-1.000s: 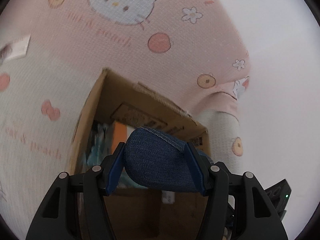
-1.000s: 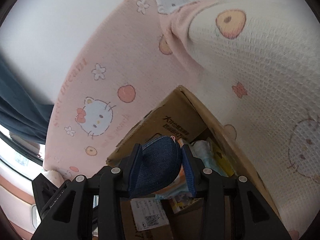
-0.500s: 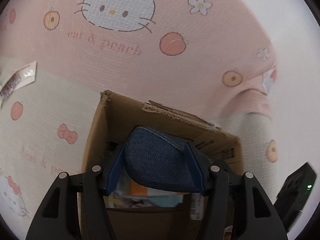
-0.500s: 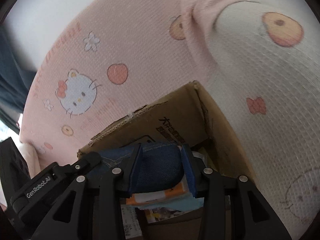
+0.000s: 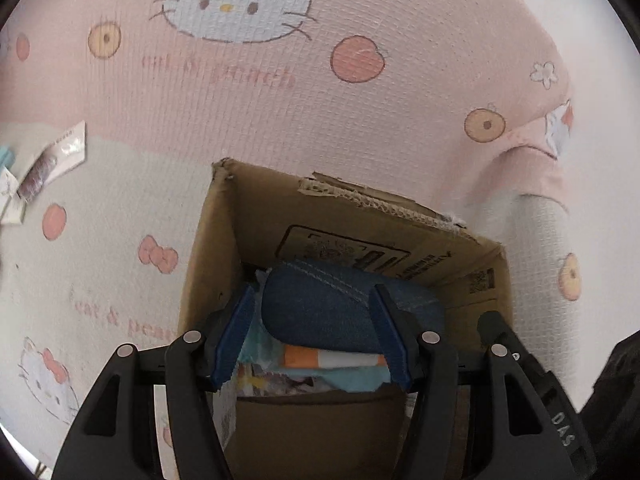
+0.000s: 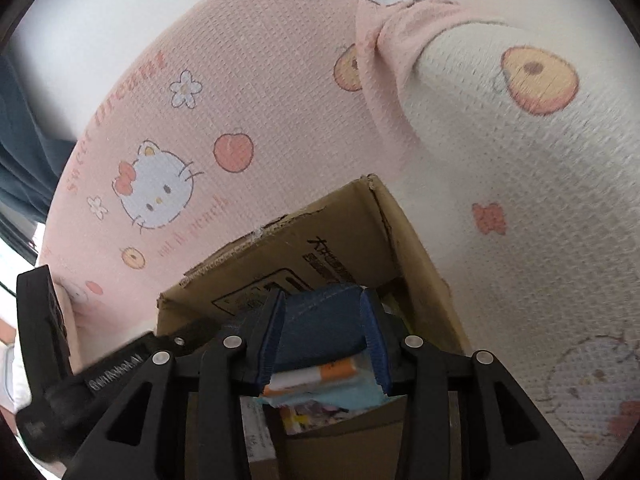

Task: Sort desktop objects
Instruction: 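Lower the glasses case into the SF box and open the right gripper, then withdraw the right gripper and reach toward the white paper roll tube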

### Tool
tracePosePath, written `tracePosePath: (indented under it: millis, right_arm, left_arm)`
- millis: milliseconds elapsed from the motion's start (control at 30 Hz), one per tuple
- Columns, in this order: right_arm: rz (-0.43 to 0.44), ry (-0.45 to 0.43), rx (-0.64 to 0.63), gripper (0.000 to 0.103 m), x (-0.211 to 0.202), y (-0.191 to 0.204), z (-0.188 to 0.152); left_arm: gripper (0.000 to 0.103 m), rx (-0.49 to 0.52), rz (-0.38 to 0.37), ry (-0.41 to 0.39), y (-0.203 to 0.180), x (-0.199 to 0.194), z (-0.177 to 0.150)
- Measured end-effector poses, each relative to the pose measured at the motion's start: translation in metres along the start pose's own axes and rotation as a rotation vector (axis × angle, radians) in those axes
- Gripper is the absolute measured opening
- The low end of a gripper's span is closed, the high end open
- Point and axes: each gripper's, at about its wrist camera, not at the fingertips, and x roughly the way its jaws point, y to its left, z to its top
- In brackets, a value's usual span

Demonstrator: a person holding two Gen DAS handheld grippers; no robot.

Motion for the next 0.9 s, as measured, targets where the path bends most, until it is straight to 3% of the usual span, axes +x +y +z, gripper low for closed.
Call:
tracePosePath:
  millis: [233,433,667,900]
  right_arm:
    - [0.074,0.042,0.051,0.036,-0.003,-0.003,-0.009]
    - [0.08,0.058,0.044,0.036,-0.011,0.008,-0.017]
    - [0.085,0.006,0.0,0.037,-0.059,0.031,-0.032]
    - [0.066,-0.02,-0.045,0.038,-0.106,0.056,-0.065]
  left_arm:
    - [0.063,0.016,-0.144,-0.088,0.008,-0.04,-0.003]
    - [0.063,0.078,-0.268,-0.15,0.017,-0.077,-0.006]
    - [0.063,0.134,-0.28,-0.215,0.046,-0.121,-0.019]
    - [0.064,0.171,-0.279,-0.227,0.078,-0.158,-0.041]
